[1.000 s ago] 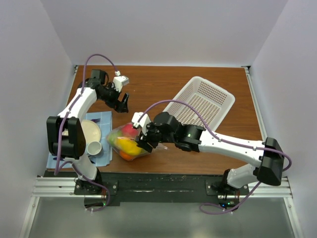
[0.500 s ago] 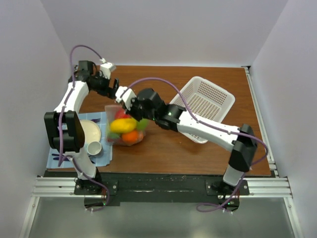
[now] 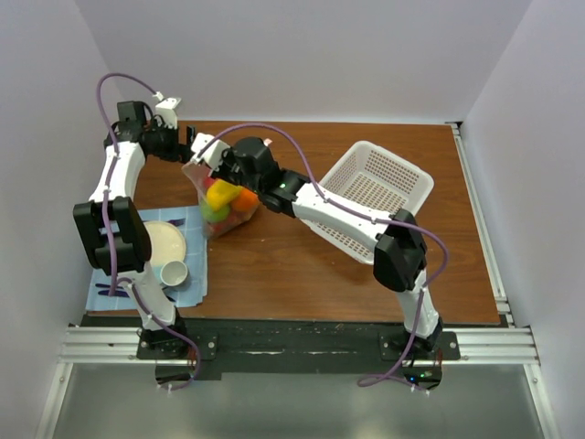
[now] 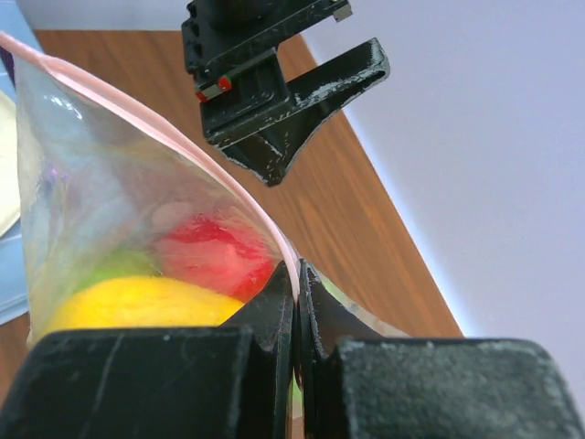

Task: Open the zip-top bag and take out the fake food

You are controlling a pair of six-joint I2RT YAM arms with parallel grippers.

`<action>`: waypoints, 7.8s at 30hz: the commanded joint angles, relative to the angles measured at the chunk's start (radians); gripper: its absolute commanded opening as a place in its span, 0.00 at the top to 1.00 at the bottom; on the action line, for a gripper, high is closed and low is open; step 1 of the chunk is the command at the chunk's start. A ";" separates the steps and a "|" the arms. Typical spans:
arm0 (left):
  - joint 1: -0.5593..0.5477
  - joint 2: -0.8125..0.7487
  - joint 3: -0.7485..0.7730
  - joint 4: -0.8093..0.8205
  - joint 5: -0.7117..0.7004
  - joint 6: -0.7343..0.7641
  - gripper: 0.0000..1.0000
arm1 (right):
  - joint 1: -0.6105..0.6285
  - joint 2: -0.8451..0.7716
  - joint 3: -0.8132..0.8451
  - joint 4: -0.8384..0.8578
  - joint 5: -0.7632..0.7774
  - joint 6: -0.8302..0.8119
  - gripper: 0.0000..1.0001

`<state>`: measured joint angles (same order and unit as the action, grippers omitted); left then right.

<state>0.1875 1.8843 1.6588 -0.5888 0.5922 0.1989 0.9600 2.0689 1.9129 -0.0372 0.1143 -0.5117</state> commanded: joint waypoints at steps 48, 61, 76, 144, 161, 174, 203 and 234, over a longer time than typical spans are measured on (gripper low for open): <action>-0.209 -0.093 -0.159 -0.152 -0.094 0.200 1.00 | 0.246 -0.443 -0.934 -0.004 0.252 0.489 0.41; -0.200 -0.100 -0.323 -0.010 -0.372 0.254 1.00 | 0.246 -0.596 -1.123 0.034 0.332 0.599 0.67; -0.284 -0.132 -0.441 0.095 -0.554 0.286 1.00 | 0.240 -0.457 -1.063 0.220 0.332 0.615 0.74; -0.565 0.024 -0.570 0.130 -0.666 0.194 1.00 | 0.224 -0.187 -0.839 0.628 -0.010 0.476 0.14; -0.470 0.021 -0.426 0.120 -0.738 0.232 1.00 | 0.229 -0.272 -0.939 0.551 0.107 0.490 1.00; -0.353 -0.112 -0.235 0.007 -0.686 0.258 1.00 | 0.229 -0.523 -1.052 0.036 0.334 0.665 1.00; -0.367 -0.267 0.011 -0.430 -0.506 0.320 1.00 | -0.144 -0.429 -0.755 -0.389 0.820 0.887 0.29; -0.485 -0.048 -0.573 0.078 -0.965 0.349 1.00 | 0.118 -0.709 -1.218 0.307 0.294 0.754 0.54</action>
<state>-0.2535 1.8095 1.1225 -0.5949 -0.3244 0.5392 1.0786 1.2861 0.7017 0.0715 0.5705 0.2214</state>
